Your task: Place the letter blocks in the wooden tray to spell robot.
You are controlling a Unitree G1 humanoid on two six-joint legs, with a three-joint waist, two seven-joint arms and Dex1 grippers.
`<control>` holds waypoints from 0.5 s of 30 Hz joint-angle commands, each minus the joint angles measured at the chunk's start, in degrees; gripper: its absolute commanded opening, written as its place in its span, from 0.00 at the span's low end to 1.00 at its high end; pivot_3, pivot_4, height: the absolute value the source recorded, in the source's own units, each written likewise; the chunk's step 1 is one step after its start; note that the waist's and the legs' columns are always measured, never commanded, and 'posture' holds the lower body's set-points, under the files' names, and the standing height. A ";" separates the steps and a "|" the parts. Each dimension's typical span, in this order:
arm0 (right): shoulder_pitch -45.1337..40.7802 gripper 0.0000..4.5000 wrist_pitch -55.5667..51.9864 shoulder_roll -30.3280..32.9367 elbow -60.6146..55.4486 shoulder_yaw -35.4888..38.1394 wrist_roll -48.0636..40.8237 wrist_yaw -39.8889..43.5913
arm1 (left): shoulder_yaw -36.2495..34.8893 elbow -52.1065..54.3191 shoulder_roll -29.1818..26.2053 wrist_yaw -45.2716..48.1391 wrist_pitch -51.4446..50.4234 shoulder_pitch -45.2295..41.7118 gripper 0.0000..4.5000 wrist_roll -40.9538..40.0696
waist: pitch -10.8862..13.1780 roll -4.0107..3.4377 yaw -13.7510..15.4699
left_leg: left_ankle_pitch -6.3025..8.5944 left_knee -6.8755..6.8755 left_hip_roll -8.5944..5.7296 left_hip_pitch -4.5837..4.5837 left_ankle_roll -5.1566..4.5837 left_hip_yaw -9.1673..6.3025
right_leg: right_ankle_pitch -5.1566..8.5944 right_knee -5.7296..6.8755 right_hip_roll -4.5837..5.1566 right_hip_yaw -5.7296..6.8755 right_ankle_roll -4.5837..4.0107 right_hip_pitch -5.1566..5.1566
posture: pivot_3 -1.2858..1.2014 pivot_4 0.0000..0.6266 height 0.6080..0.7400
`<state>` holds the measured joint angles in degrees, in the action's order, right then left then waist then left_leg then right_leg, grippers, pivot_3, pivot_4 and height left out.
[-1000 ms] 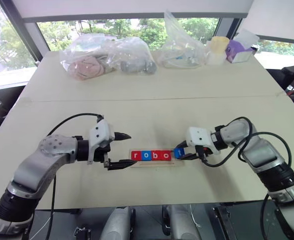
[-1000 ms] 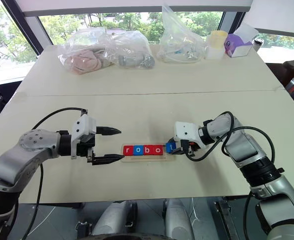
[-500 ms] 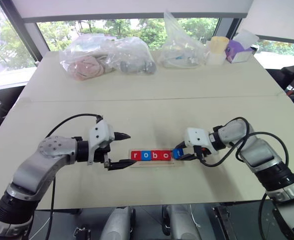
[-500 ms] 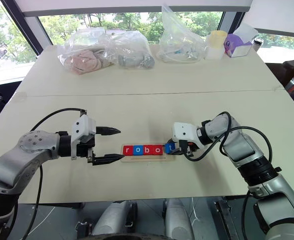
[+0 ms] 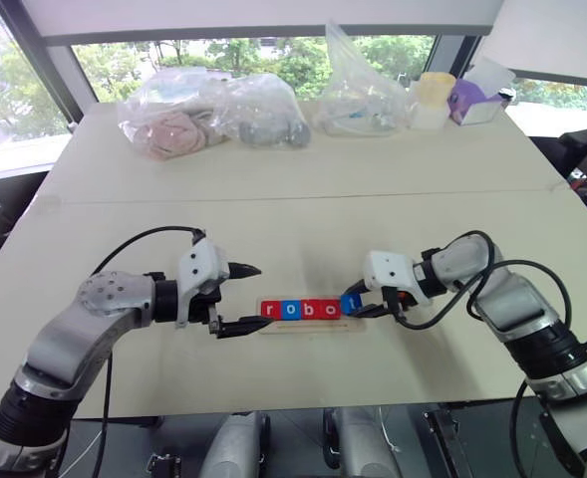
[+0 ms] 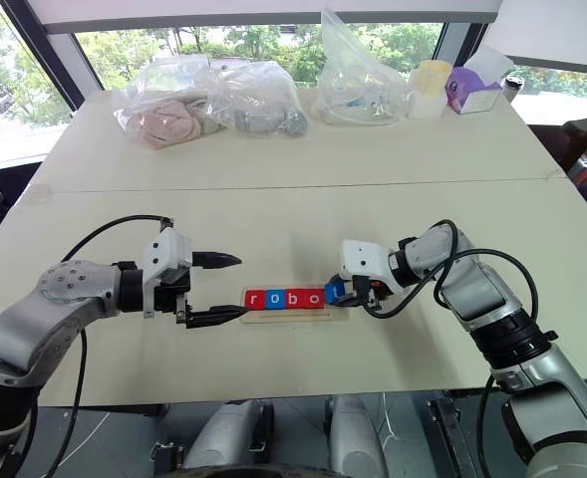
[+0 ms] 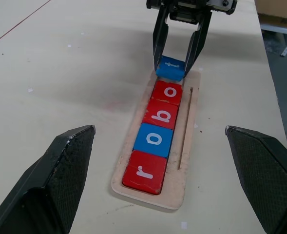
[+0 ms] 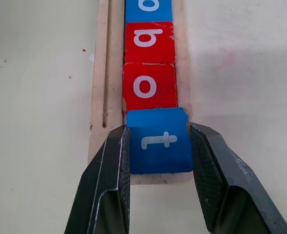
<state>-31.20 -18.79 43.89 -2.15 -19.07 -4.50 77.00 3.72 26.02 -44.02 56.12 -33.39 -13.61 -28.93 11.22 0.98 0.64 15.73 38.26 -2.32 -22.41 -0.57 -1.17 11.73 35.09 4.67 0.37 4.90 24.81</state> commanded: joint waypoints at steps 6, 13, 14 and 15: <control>-0.26 0.25 -2.21 1.02 -3.71 1.20 -1.88 0.36 | -0.31 1.63 0.62 0.02 0.56 -0.68 1.00 -0.50 | 0.00 0.00 0.00 | 0.00 0.00 0.00 0.00 0.00 0.00 | 0.00 0.00 0.00 0.00 -0.01 0.00 | 0.52 0.24 0.89; 0.59 0.25 -1.33 1.56 -3.34 0.72 -1.09 0.33 | -0.23 1.62 0.67 0.05 0.56 -0.81 1.00 -0.46 | 0.00 0.00 0.01 | 0.00 0.00 0.00 0.00 0.00 0.00 | -0.01 0.00 0.00 0.00 0.01 0.00 | 0.52 0.24 0.89; 0.69 0.25 -1.50 1.65 -3.49 0.74 -1.15 0.35 | -0.23 1.62 0.68 0.04 0.54 -0.82 1.00 -0.46 | 0.00 0.00 0.00 | 0.00 0.00 0.00 0.00 0.00 0.00 | 0.00 0.00 0.00 0.00 0.00 0.00 | 0.52 0.24 0.89; 0.75 0.25 -1.53 1.71 -3.55 0.73 -1.14 0.33 | -0.19 1.60 0.69 0.03 0.55 -0.86 1.00 -0.43 | 0.00 0.00 0.00 | 0.00 0.00 0.00 0.00 0.00 0.00 | 0.00 0.00 0.00 0.00 0.00 0.00 | 0.52 0.24 0.89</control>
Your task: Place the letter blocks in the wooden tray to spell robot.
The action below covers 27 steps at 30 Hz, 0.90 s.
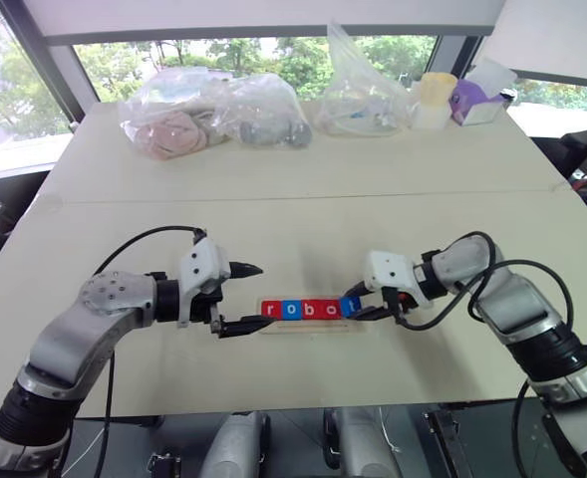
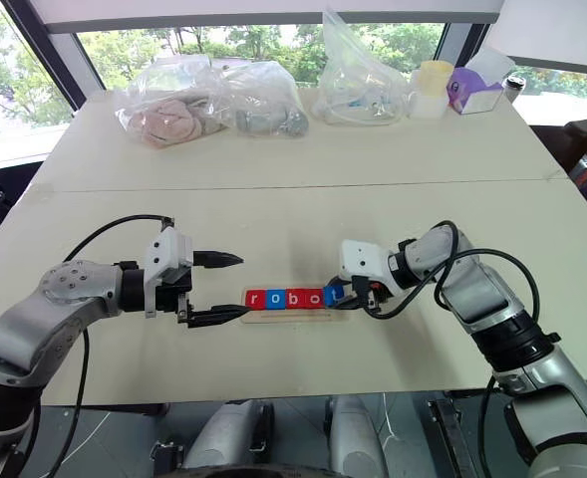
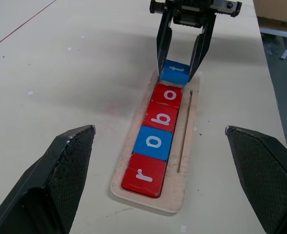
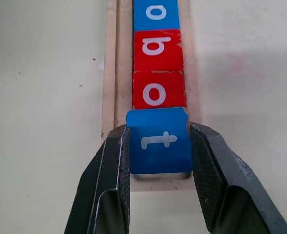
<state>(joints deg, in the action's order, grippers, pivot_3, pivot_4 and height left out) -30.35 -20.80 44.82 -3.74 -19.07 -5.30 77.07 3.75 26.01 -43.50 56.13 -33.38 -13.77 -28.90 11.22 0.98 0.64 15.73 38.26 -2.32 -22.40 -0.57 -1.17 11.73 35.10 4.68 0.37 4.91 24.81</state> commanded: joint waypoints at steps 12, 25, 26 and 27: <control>-0.09 0.48 0.09 0.64 -1.92 0.65 -0.26 -0.12 | 0.05 1.26 0.73 0.09 0.49 -1.17 1.00 -0.32 | 0.00 0.00 0.01 | 0.00 0.00 0.00 0.00 0.00 0.00 | -0.02 0.00 -0.01 0.01 0.04 0.00 | 0.52 0.24 0.89; -2.98 0.98 -3.69 -1.00 -1.91 6.62 -3.57 -5.37 | -0.11 1.68 0.86 -0.22 0.06 -0.92 1.00 -0.53 | 0.00 0.00 -0.01 | 0.00 0.00 0.00 0.00 0.00 0.00 | -0.02 0.01 0.00 -0.01 0.03 0.00 | 0.52 0.24 0.89; -3.02 0.98 -2.66 -0.86 -0.98 7.11 -2.53 -7.01 | -0.02 1.70 0.91 -0.27 0.09 -0.90 1.00 -0.46 | 0.00 0.00 0.01 | 0.00 0.00 0.00 0.00 0.00 0.00 | -0.02 0.01 0.00 -0.01 0.02 0.00 | 0.52 0.24 0.89; -2.94 0.98 -1.83 -0.81 -0.21 7.47 -1.63 -8.45 | 0.05 1.72 0.96 -0.28 0.13 -0.89 1.00 -0.41 | -0.01 0.01 0.01 | 0.00 0.00 0.00 0.00 0.01 0.00 | -0.02 0.00 0.00 -0.01 0.02 0.00 | 0.52 0.24 0.89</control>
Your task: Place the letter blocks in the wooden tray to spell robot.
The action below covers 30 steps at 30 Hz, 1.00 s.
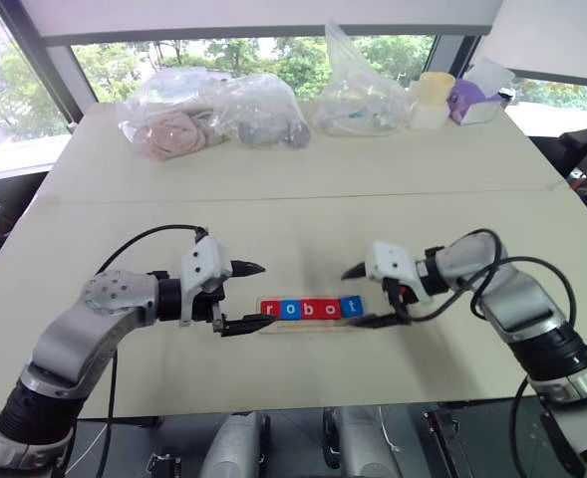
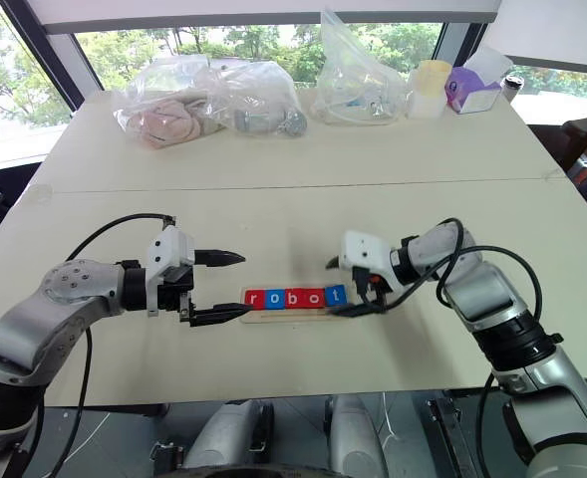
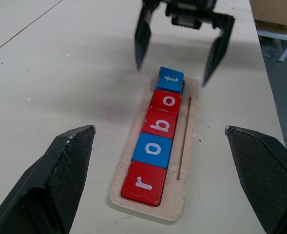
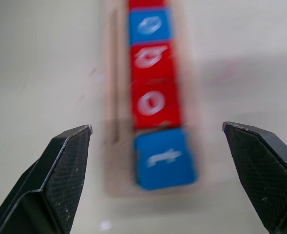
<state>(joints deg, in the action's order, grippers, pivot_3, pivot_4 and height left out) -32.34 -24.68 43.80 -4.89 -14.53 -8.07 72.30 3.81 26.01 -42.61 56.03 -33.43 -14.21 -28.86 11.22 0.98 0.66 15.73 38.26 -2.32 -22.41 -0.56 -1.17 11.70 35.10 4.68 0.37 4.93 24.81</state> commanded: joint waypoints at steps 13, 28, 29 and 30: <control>9.55 0.98 7.15 -0.99 -3.28 7.02 5.44 -19.24 | 0.06 1.25 0.20 0.32 0.34 -0.83 1.00 -0.45 | -0.01 0.01 -0.11 | 0.00 -0.01 0.00 0.00 0.00 0.02 | 0.02 0.02 0.00 -0.01 -0.03 0.00 | 0.52 0.24 0.89; 13.28 0.98 1.25 -1.33 -11.61 6.26 4.19 -20.68 | 0.34 -0.35 0.20 1.62 0.87 -2.25 1.00 0.18 | -0.01 0.01 0.01 | 0.00 0.01 0.00 0.01 -0.01 0.02 | 0.01 0.02 -0.05 0.04 -0.01 -0.02 | 0.52 0.24 0.89; 13.08 0.98 1.38 -1.41 -11.21 6.49 4.52 -21.21 | 0.35 -0.32 0.19 1.65 0.88 -2.23 1.00 0.18 | -0.01 0.01 0.01 | 0.00 0.01 0.00 0.01 -0.01 0.02 | 0.02 0.02 -0.05 0.05 -0.03 -0.02 | 0.52 0.24 0.89; 12.85 0.98 1.49 -1.42 -10.80 6.76 4.62 -21.48 | 0.37 -0.26 0.18 1.67 0.85 -2.19 1.00 0.16 | -0.01 0.01 0.01 | 0.00 0.01 0.00 0.02 0.00 0.02 | 0.04 0.03 -0.05 0.05 -0.06 -0.02 | 0.52 0.24 0.89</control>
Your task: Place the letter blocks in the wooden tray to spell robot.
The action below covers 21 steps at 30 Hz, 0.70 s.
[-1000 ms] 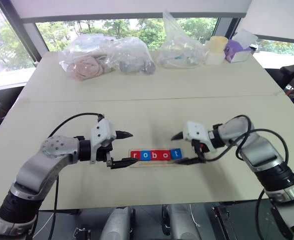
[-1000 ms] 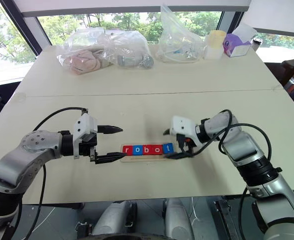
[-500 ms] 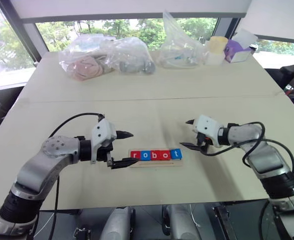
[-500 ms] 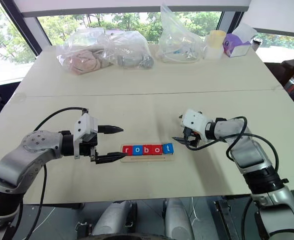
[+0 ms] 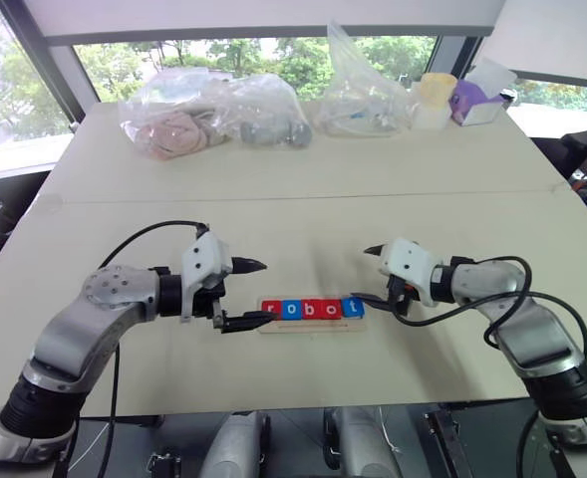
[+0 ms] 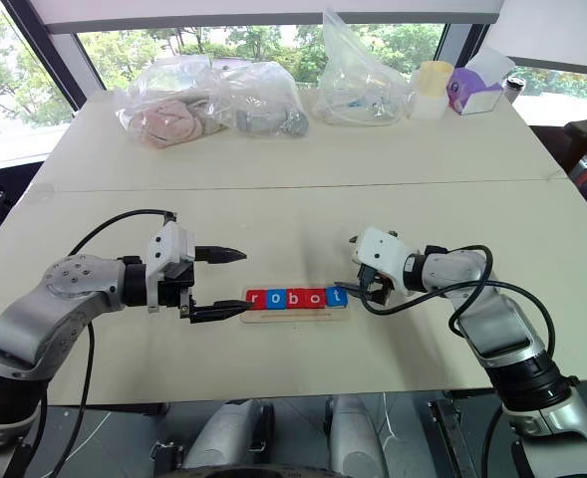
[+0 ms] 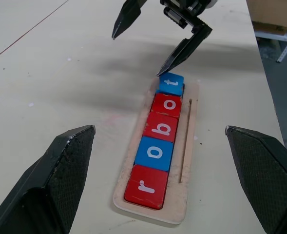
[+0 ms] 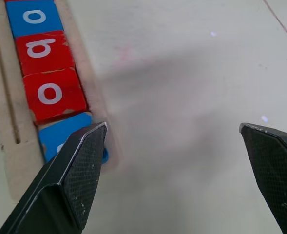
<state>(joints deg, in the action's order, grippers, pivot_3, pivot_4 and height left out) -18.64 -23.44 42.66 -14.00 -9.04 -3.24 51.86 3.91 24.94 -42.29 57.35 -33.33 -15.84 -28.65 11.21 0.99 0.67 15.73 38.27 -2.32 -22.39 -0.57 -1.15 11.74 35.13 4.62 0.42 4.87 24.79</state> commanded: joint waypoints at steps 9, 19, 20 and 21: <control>-0.14 0.98 1.67 0.49 -0.12 1.18 0.61 -2.06 | 0.42 1.03 -0.04 0.28 0.89 -0.31 1.00 -0.11 | 0.00 0.00 -0.01 | 0.00 0.00 0.00 0.00 0.00 0.00 | -0.01 0.00 0.00 0.00 0.01 0.00 | 0.52 0.24 0.89; 1.87 0.98 0.71 -0.37 -2.45 0.33 0.49 -2.34 | 0.43 1.01 -0.08 0.02 1.00 -0.32 1.00 -0.17 | 0.00 0.00 -0.01 | 0.00 0.00 0.00 0.00 0.00 0.00 | -0.02 0.00 -0.02 0.00 0.04 0.00 | 0.52 0.24 0.89; 1.89 0.98 0.63 -0.42 -2.51 0.34 0.44 -2.36 | 0.42 1.01 -0.08 0.01 1.00 -0.31 1.00 -0.18 | 0.00 0.00 -0.01 | 0.00 0.00 0.00 0.00 0.00 0.00 | -0.02 0.00 -0.02 0.00 0.03 0.00 | 0.52 0.24 0.89; 1.66 0.98 0.51 -0.71 -2.51 0.64 0.31 -2.68 | 0.41 1.04 -0.09 0.00 0.96 -0.29 1.00 -0.20 | 0.00 0.00 -0.03 | 0.00 0.00 0.00 0.00 0.00 0.00 | -0.02 0.00 -0.02 0.00 0.04 0.00 | 0.52 0.24 0.89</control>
<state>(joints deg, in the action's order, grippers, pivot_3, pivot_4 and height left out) -16.77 -23.09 42.36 -14.02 -9.00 -2.51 49.76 4.92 24.95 -42.28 57.32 -33.22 -15.83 -28.64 11.21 0.99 0.64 15.73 38.27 -2.32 -22.39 -0.57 -1.15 11.72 35.13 4.60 0.42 4.92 24.79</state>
